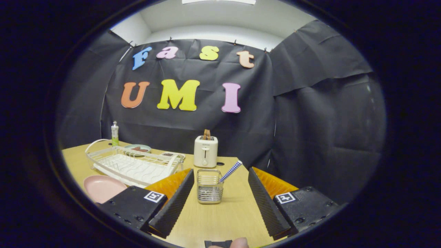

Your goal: Take the plate from the dish rack, then take the spoon from the basket and place it into the plate.

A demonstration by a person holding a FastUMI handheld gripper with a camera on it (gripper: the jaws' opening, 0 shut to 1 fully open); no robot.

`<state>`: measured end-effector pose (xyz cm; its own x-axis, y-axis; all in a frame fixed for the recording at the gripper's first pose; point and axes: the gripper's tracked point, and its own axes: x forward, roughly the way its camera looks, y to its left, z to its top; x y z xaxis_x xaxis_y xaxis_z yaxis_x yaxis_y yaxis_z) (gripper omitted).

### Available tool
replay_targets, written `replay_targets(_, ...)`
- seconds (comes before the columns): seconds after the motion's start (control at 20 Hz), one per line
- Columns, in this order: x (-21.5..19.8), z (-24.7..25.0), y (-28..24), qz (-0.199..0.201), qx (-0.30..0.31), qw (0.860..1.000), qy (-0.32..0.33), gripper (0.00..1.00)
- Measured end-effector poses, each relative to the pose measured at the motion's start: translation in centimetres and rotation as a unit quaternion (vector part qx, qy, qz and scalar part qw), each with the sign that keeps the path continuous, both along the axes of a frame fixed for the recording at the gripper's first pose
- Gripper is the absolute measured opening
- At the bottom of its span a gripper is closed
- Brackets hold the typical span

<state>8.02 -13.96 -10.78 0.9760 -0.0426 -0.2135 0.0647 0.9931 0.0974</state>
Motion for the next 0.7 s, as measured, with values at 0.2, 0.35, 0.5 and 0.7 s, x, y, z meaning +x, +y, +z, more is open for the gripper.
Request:
replay_targets(0.2,5.3,-2.3,-2.4,-0.004,0.050,0.998,0.025,1.00)
replay_targets(0.35,8.7,-3.1,-2.2,0.014,0.044,0.998,0.036,0.97)
replay_targets(0.5,11.2,-4.8,-2.0,0.018,0.066,0.995,0.071,0.96)
replay_targets(0.7,13.0,-5.4,-0.7,0.037,0.103,0.989,0.095,0.84)
